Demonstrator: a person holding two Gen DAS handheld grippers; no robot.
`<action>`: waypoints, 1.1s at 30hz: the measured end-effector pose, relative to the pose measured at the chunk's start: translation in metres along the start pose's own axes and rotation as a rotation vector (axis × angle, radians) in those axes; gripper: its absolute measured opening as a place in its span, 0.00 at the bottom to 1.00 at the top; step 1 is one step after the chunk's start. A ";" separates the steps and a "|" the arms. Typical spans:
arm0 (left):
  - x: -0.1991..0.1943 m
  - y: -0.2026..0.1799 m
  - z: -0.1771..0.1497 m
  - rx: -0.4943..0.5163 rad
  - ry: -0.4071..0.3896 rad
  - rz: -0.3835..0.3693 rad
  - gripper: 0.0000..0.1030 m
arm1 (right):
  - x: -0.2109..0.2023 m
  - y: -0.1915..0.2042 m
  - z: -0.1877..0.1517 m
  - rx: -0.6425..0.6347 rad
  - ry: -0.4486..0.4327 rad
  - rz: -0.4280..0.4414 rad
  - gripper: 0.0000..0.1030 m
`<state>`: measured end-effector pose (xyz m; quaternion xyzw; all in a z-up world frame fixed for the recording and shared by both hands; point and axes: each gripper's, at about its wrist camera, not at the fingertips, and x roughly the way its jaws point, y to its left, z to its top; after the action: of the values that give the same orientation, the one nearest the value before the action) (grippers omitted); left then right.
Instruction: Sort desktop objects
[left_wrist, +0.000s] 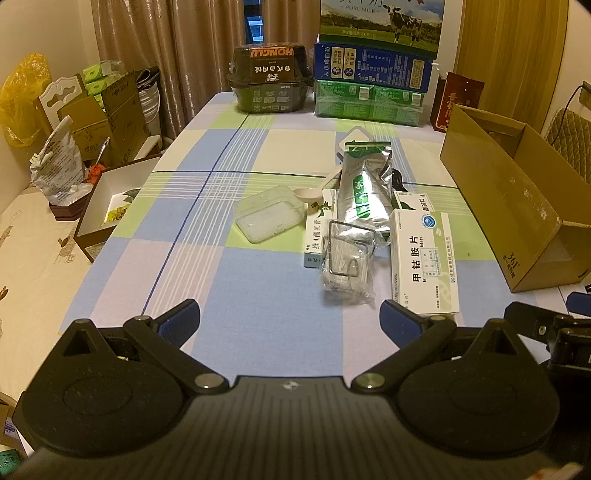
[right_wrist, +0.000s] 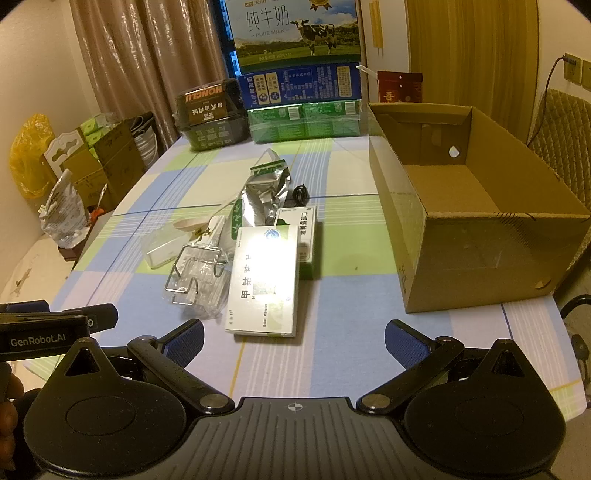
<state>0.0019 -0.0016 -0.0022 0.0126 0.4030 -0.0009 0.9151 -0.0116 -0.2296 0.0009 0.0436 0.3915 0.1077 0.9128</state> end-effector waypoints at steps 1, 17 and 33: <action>0.000 0.000 0.000 0.000 0.000 0.000 0.99 | 0.000 0.000 0.000 0.000 0.000 0.000 0.98; 0.000 0.000 0.000 0.000 0.000 0.000 0.99 | 0.001 0.000 0.000 -0.002 0.000 0.001 0.98; -0.001 0.001 0.001 -0.001 -0.002 0.012 0.99 | 0.002 -0.002 0.000 0.001 0.006 0.002 0.98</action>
<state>0.0018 -0.0008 -0.0008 0.0147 0.4022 0.0046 0.9154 -0.0095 -0.2311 -0.0011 0.0440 0.3945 0.1085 0.9114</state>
